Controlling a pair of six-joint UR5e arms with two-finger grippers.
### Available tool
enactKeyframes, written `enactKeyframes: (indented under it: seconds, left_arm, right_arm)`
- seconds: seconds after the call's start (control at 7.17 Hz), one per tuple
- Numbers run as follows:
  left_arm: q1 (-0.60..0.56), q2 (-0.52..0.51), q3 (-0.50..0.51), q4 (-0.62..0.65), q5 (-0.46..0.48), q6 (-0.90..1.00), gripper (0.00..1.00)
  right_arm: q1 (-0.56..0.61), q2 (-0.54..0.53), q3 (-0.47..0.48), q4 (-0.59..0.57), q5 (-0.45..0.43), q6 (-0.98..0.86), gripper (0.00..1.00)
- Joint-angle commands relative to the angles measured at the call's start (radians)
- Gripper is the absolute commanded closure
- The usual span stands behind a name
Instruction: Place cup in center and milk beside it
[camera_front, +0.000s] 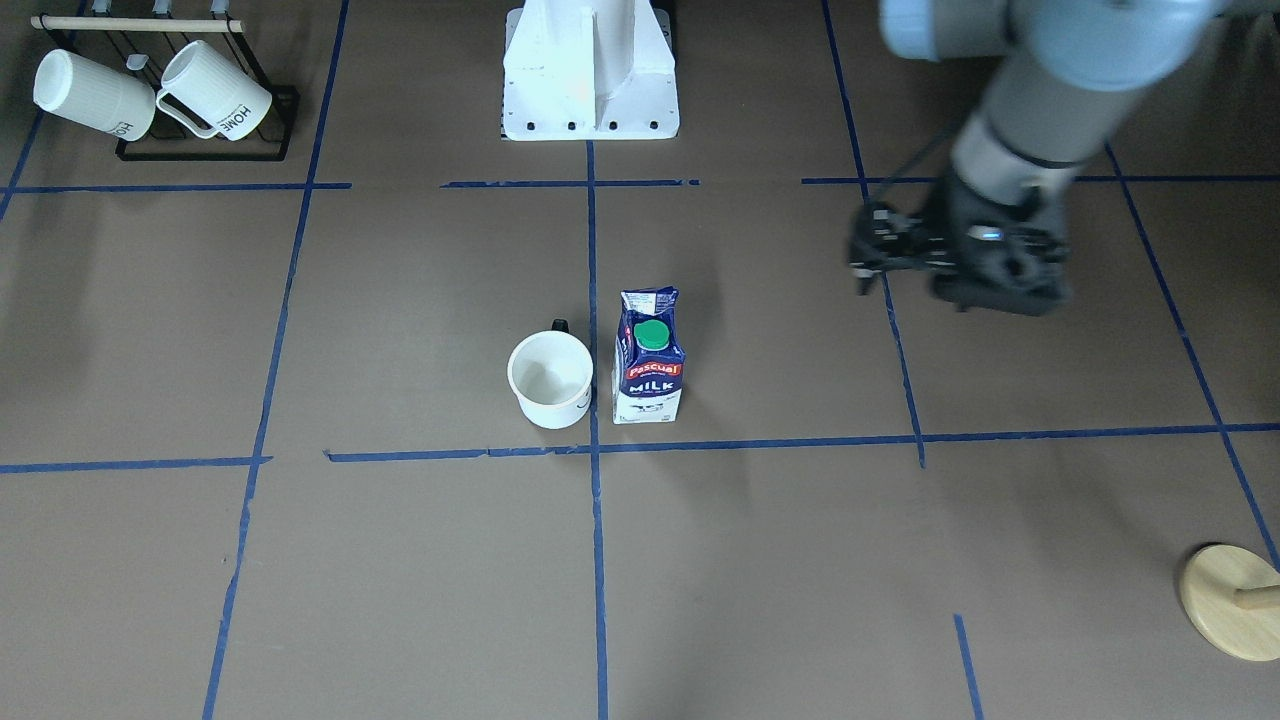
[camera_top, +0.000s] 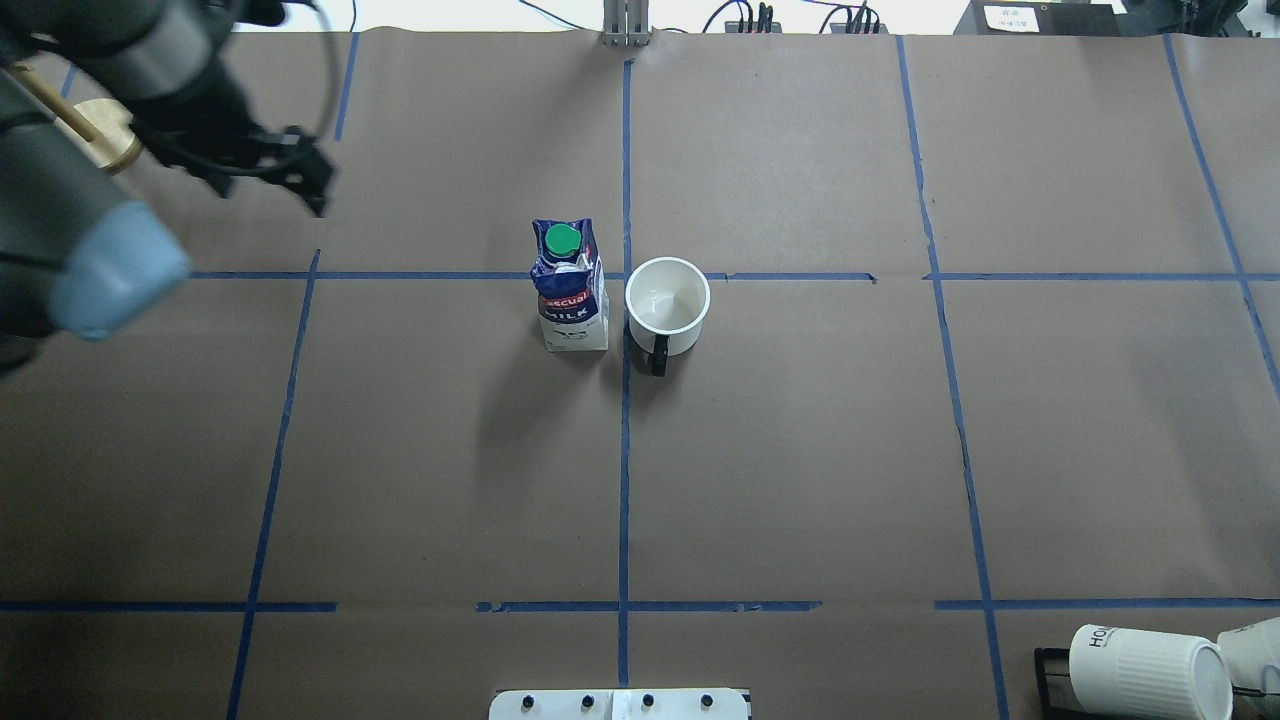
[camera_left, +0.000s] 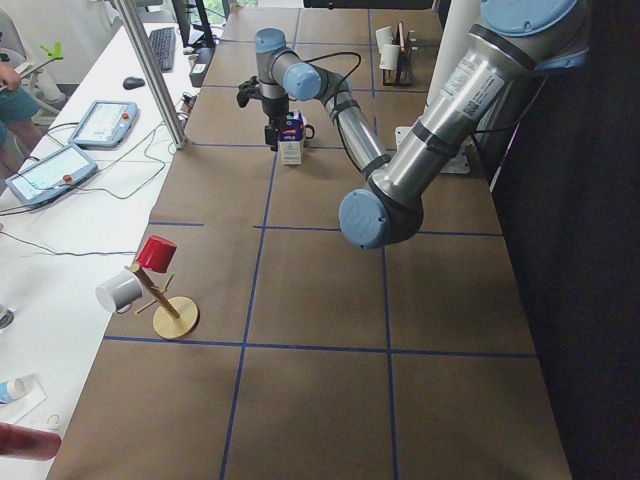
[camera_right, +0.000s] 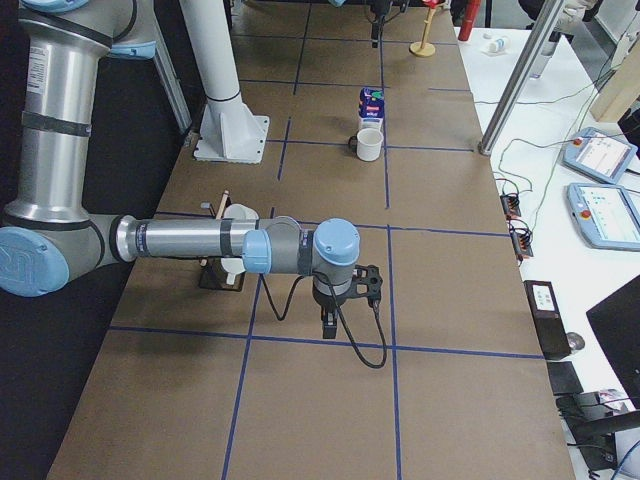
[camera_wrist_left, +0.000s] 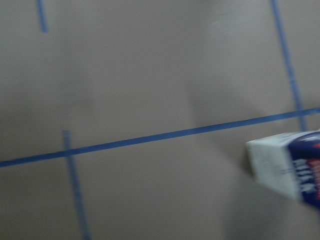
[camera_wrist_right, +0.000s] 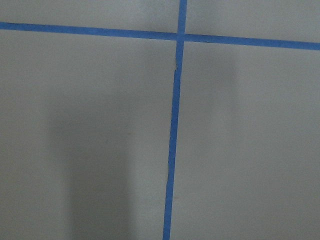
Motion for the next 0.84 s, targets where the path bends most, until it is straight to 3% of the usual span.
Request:
enactKeyframes:
  seconds: [0.0,0.28,0.42,0.7]
  left_arm:
    - [-0.196,0.241,-0.017,-0.007,-0.044,0.387,0.0]
    - [-0.368,0.447,0.008,-0.059,-0.132,0.633,0.0]
    - [-0.41,0.539,0.018,-0.088,-0.148,0.631,0.0]
    - [-0.447,0.599,0.118,-0.09,-0.144,0.629,0.0]
  right_arm:
    - [0.0,0.0,0.0,-0.001,0.001,0.0,0.0]
    - [0.0,-0.001,0.0,0.0,0.003,-0.001,0.0]
    - [0.0,-0.001,0.0,0.0,0.001,-0.001,0.0]
    - [0.0,0.0,0.0,0.0,0.003,0.0,0.0]
